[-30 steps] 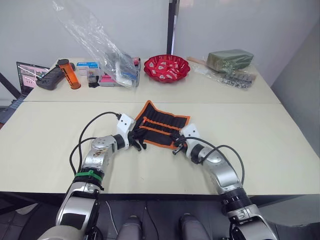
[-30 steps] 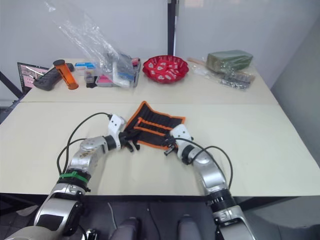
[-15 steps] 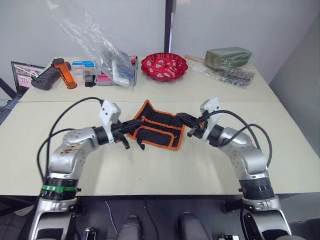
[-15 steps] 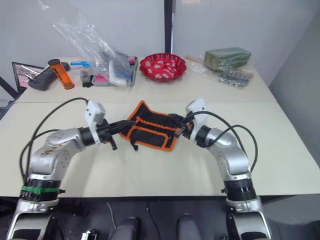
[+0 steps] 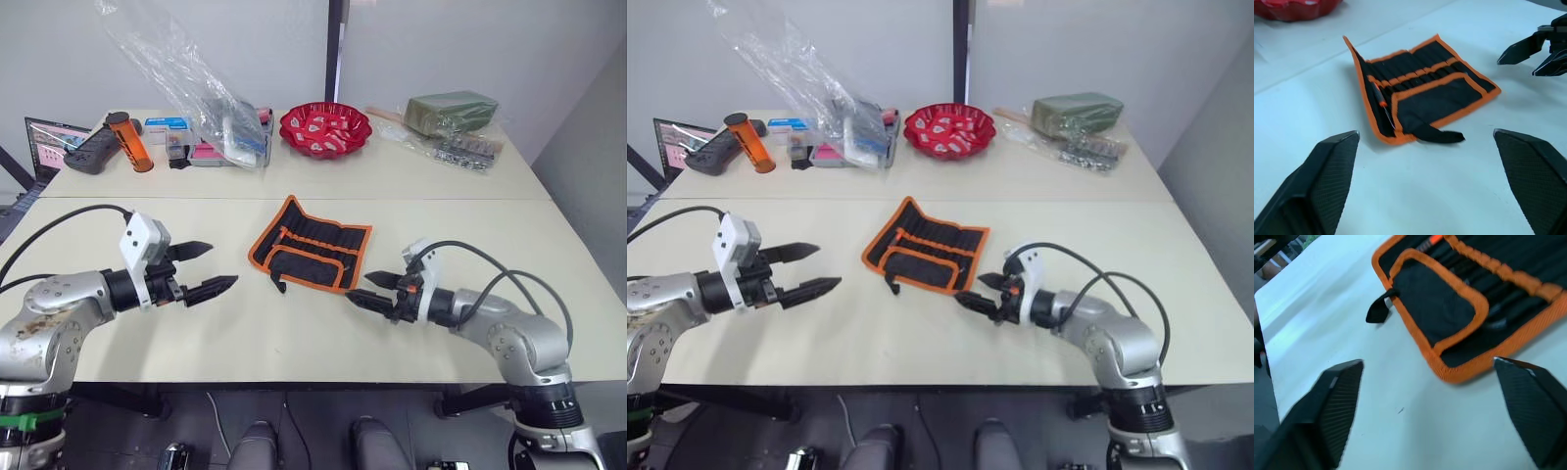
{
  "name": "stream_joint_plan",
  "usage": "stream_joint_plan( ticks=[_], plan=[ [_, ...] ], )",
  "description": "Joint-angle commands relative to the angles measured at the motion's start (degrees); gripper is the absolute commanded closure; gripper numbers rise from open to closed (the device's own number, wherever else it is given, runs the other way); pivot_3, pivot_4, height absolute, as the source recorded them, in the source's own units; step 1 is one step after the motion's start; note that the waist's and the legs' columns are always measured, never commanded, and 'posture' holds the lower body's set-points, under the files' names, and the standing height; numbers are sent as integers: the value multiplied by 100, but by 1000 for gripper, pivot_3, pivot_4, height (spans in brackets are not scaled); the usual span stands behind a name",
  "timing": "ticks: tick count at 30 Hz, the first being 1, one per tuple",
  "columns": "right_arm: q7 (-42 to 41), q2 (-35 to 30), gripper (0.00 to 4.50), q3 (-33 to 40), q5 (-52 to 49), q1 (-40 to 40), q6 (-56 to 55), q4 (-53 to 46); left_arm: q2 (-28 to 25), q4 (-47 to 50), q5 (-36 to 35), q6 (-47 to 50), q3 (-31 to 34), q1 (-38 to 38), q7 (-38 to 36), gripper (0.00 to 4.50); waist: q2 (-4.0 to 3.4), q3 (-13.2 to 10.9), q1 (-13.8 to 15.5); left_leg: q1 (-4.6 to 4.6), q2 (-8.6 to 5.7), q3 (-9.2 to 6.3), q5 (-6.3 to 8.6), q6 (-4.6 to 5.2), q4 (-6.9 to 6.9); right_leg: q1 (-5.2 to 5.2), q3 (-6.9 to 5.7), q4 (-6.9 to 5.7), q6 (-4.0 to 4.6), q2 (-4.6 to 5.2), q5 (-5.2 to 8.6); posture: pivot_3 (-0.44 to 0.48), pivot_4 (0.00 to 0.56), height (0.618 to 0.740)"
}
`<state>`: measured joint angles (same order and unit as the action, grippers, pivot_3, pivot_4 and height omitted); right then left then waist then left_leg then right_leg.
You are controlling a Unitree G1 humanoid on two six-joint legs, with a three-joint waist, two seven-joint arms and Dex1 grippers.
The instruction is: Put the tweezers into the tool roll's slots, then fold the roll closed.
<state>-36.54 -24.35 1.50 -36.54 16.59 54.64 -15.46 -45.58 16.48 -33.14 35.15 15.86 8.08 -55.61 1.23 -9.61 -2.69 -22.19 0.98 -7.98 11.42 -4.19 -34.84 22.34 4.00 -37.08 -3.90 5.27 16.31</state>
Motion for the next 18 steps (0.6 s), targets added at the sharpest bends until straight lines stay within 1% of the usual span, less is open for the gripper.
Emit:
stream_joint_plan(
  ticks=[1,9,13,18],
  plan=[
    [379,259,39,248,-184,71,83,-122,55,303,-52,-154,109,-135,118,0,0,-1,2,-1,0,0,0,0,-1,1,0,0,0,-1,0,0,150,740],
    [1294,884,39,276,99,441,8,401,163,432,-28,-189,29,-284,297,0,0,-1,7,1,1,0,0,0,0,1,0,0,1,-1,-1,0,150,740],
    [1534,1017,39,322,216,425,-67,470,132,470,-38,-197,33,-321,301,0,-1,-1,6,-1,0,1,0,0,1,2,0,0,2,0,-1,0,150,740],
    [1713,1101,39,596,98,502,-92,514,83,458,-43,-233,6,-322,269,0,-1,-1,9,1,1,0,0,0,0,1,0,0,2,-1,-1,0,150,740]
  ],
)
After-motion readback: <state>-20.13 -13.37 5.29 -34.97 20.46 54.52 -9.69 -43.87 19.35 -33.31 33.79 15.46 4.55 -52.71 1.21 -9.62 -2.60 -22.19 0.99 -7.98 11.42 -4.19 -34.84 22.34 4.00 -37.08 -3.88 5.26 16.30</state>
